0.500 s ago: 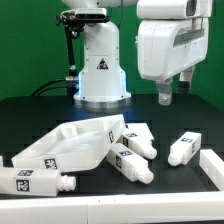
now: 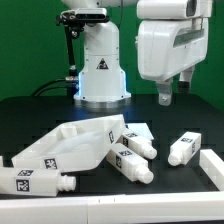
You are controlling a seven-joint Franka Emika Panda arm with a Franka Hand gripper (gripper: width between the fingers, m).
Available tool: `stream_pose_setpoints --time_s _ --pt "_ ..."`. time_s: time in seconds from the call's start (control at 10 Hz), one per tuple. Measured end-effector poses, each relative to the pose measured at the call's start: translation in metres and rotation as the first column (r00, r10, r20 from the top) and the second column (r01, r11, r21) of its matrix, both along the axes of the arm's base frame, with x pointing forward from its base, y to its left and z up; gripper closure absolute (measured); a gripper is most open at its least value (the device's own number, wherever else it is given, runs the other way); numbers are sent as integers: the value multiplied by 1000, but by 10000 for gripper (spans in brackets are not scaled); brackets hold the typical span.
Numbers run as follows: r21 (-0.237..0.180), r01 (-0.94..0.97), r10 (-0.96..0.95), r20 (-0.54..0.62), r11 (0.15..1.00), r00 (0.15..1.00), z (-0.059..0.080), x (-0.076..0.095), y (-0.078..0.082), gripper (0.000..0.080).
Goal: Assemble desk
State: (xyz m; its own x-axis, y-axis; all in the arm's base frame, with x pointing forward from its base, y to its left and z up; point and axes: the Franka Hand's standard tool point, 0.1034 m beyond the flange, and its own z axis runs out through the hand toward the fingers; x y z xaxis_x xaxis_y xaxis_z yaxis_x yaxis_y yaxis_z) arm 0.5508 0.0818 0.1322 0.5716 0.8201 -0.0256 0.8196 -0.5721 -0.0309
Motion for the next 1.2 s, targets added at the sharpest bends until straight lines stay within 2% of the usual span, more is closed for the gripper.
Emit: stream_pose_setpoints --time_s 0.1,0.2,0.4,0.5,0.6,0.8,0.9,1.1,1.2 --pt "0 12 -12 1 1000 1000 -1 -1 0 150" --pt "3 109 -110 19 994 994 -9 -10 -1 150" --pt "23 326 -326 55 945 944 -30 -44 9 150" --pt "20 311 -312 51 950 949 -32 -48 9 150" --pt "21 174 -175 68 984 982 -22 -36 -1 150" --pt "24 208 -209 71 978 975 -23 -35 -1 150" --pt "40 321 -323 79 946 943 -24 -35 2 150" --pt "96 655 -662 78 749 746 -39 -51 24 150" --pt "113 762 -770 55 638 636 -43 -53 35 150"
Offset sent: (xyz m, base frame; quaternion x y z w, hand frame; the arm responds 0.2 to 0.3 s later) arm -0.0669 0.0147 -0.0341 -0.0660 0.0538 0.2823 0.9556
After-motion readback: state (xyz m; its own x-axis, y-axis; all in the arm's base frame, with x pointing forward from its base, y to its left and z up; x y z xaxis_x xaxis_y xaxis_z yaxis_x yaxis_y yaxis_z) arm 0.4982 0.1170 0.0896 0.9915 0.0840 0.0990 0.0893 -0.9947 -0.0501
